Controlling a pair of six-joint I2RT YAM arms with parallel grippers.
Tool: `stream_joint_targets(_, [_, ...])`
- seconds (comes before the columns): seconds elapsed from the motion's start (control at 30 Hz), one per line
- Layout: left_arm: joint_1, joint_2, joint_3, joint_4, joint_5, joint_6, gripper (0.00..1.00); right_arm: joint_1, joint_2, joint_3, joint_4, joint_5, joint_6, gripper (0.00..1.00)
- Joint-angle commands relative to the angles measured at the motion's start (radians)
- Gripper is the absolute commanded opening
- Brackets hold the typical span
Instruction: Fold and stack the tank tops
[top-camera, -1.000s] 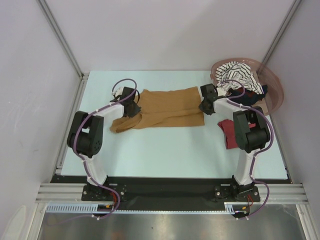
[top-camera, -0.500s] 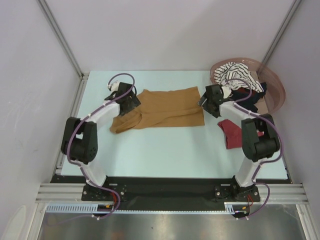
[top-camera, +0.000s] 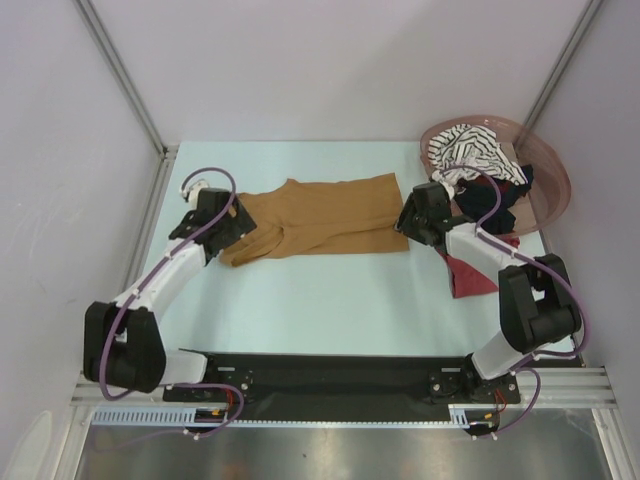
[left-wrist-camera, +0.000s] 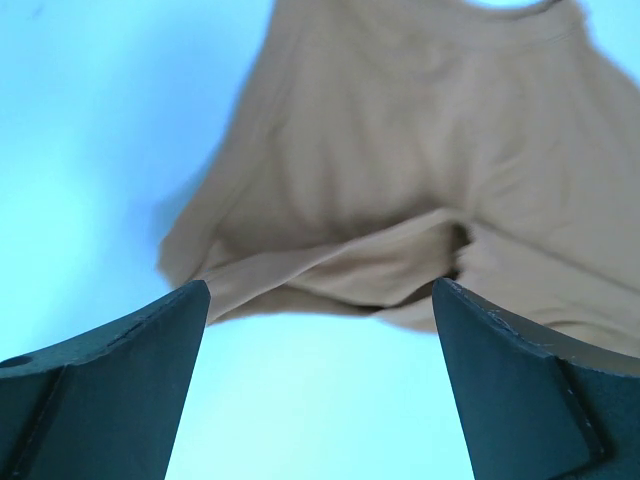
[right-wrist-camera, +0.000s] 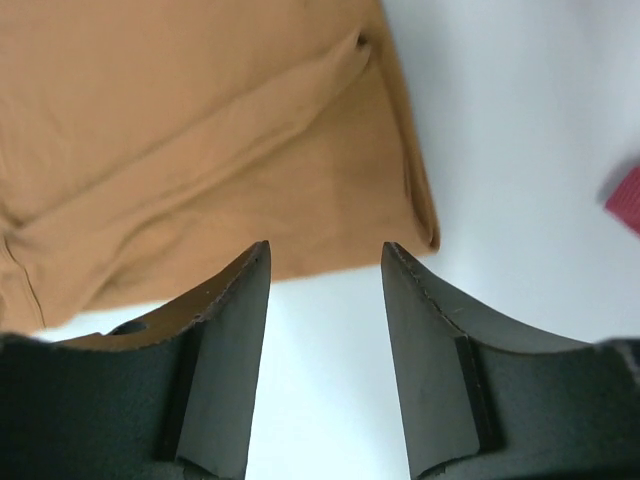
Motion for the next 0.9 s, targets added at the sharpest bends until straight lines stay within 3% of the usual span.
stream_joint_targets(0.0, [0.079, -0.085, -0.089, -0.005, 0.069, -0.025, 0.99, 0.035, -0.074, -0.046, 0.038, -0.029, -0.029, 0.53])
stream_joint_targets(0.27, [0.142, -0.205, -0.212, 0.009, 0.076, -0.094, 0.96, 0.069, -0.085, -0.175, 0.111, 0.025, -0.009, 0.57])
stream_joint_targets(0.67, [0.179, -0.098, -0.260, 0.087, 0.140, -0.189, 0.91, 0.084, -0.045, -0.196, 0.154, 0.120, 0.088, 0.60])
stream_joint_targets(0.77, [0.185, -0.085, -0.269, 0.093, 0.146, -0.209, 0.91, 0.089, -0.025, -0.189, 0.134, 0.155, 0.151, 0.67])
stream_joint_targets(0.87, [0.191, -0.085, -0.289, 0.110, 0.157, -0.235, 0.92, 0.092, -0.004, -0.193, 0.101, 0.220, 0.259, 0.64])
